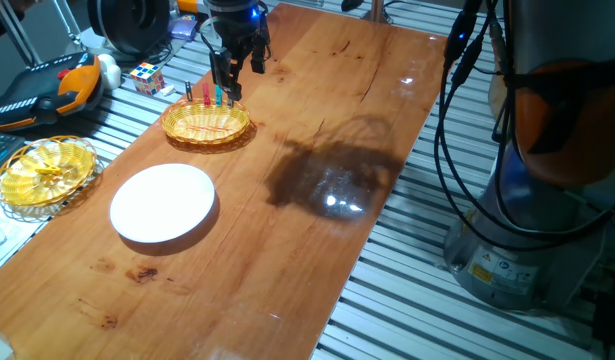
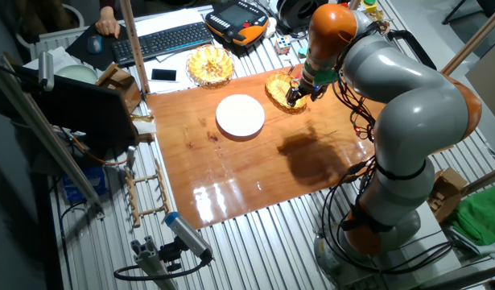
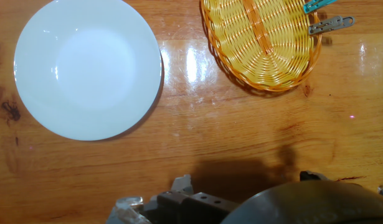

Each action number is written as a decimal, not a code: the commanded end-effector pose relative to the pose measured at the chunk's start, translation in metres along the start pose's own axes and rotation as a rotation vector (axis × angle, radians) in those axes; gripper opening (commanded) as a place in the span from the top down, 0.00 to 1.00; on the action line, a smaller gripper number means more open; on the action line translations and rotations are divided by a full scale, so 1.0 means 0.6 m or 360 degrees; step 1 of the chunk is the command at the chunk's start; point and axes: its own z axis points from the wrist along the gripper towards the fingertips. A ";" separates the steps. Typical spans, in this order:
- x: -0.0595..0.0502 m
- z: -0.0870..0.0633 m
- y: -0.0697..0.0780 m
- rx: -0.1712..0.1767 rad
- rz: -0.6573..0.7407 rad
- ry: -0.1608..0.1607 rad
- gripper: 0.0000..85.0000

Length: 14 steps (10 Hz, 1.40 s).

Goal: Use a clamp

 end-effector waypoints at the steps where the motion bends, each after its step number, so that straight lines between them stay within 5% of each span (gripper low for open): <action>1: 0.000 -0.001 0.000 -0.0047 -0.0041 0.0057 0.99; 14: -0.016 0.012 -0.010 -0.0074 -0.0070 0.0027 0.99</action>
